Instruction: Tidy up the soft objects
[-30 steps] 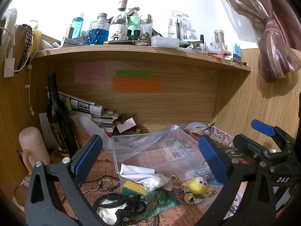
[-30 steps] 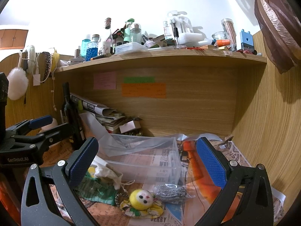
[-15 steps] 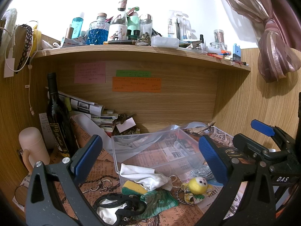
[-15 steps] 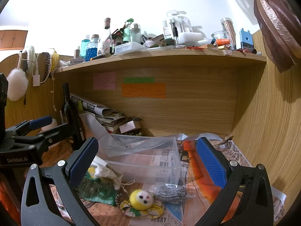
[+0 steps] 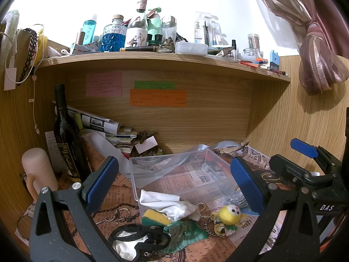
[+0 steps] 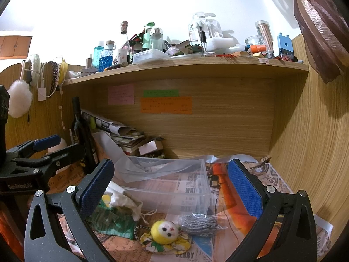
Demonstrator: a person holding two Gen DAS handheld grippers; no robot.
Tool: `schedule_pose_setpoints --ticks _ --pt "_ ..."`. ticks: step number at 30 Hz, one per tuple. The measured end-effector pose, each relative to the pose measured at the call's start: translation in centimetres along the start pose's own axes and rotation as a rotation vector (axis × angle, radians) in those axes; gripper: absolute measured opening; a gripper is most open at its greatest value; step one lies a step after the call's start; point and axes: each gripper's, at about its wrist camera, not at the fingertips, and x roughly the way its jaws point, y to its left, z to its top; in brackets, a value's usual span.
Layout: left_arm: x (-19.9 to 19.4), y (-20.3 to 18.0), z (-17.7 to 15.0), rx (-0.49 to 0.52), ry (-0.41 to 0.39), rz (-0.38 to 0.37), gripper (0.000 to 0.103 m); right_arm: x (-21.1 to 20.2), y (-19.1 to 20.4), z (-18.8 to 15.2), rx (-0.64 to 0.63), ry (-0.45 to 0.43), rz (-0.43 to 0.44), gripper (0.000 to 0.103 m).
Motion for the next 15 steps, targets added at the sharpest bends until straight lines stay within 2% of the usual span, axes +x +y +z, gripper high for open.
schedule_pose_setpoints --ticks 10,15 --pt "0.1 0.2 -0.4 -0.004 0.015 -0.012 0.103 0.6 -0.1 -0.4 0.005 0.013 -0.004 0.103" --pt "0.5 0.9 -1.5 -0.014 0.062 0.000 0.103 1.4 -0.6 -1.7 0.017 0.072 -0.004 0.103"
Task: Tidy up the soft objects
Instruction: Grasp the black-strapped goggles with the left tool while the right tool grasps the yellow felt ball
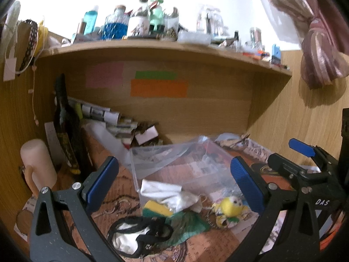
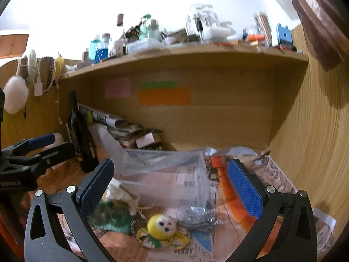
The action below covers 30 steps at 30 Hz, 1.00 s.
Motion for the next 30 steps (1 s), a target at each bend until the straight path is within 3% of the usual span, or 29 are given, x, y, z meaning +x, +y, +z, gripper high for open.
schedule_pose_setpoints --ticks 13,19,22,26,28,30 --pt "2.2 4.9 -5.6 -0.086 0.214 0.085 0.103 2.6 -1.0 -4.9 0.047 0.204 0.075 0.102" --pt "2.5 5.8 -7.3 -0.117 0.277 0.083 0.103 4.1 -0.5 -6.5 0.049 0.302 0.124 0.081" --pt "2.9 5.9 -8.0 -0.140 0.308 0.052 0.089 4.7 -0.5 -7.2 0.062 0.333 0.135 0.074" --pt "3.5 6.0 -8.9 -0.166 0.350 0.012 0.078 5.9 -0.5 -7.6 0.081 0.368 0.136 0.067" --pt "3.6 6.1 -9.1 -0.181 0.358 -0.005 0.058 6.3 -0.6 -7.8 0.087 0.383 0.138 0.064" --pt "3.7 6.2 -9.1 -0.201 0.365 -0.028 0.046 6.7 -0.6 -8.0 0.094 0.394 0.141 0.061"
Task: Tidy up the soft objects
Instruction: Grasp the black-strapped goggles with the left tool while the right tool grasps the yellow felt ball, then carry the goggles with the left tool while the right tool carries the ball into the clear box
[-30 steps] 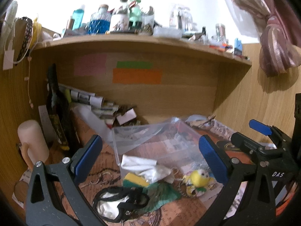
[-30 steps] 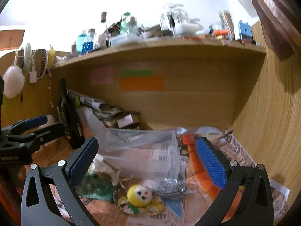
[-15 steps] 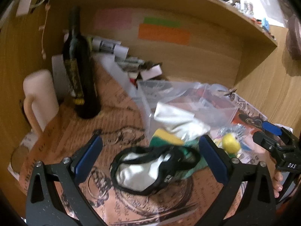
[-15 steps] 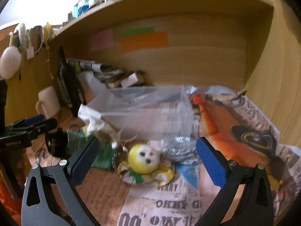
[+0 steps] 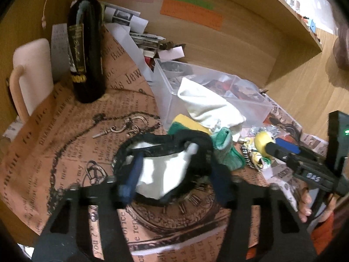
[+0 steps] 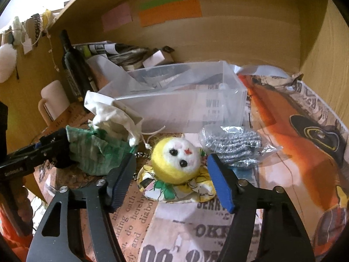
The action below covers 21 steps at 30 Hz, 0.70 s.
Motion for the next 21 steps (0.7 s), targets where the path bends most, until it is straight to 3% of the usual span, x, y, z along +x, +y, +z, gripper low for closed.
schedule_pose_setpoints --ticks 3,5,8,21 --pt "0.1 -0.1 0.0 -0.009 0.007 -0.016 0.030 0.6 -0.1 -0.1 0.008 0.025 0.006 0.052" --pt "0.2 -0.1 0.0 -0.014 0.011 -0.021 0.028 0.7 -0.2 -0.3 0.013 0.033 0.004 0.045" --pt "0.0 -0.1 0.2 -0.020 0.001 -0.029 0.019 0.6 -0.5 -0.3 0.021 0.027 0.007 0.043" --pt "-3.6 0.3 5.3 0.004 -0.141 0.021 0.014 -2.6 -0.9 2.7 0.020 -0.095 -0.031 0.041"
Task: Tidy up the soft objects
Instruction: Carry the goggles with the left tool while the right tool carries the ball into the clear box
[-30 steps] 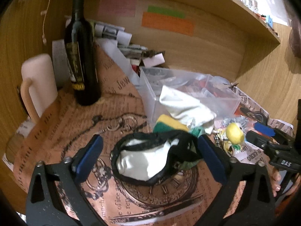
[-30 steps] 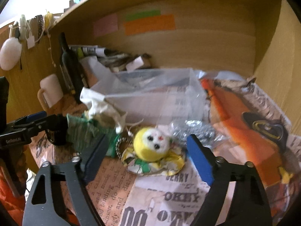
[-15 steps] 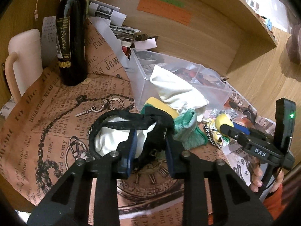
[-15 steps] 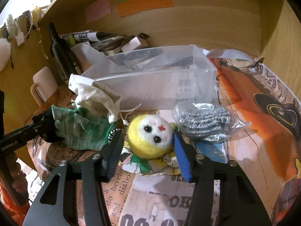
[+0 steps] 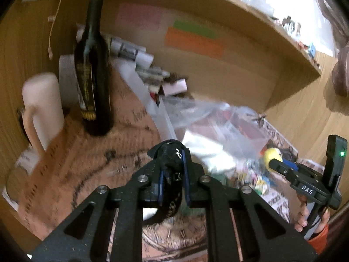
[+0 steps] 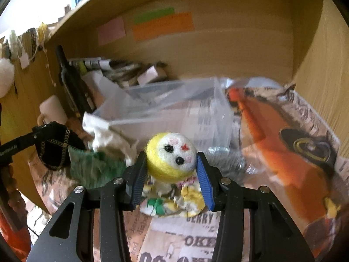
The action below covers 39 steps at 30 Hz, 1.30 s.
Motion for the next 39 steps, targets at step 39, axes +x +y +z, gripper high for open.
schedule_pose_setpoints --ticks 39 --pt "17.5 -7.2 7.9 0.184 0.196 -0.013 0.014 10.2 -1.1 7.6 -0.077 0.105 -0.052 0.041"
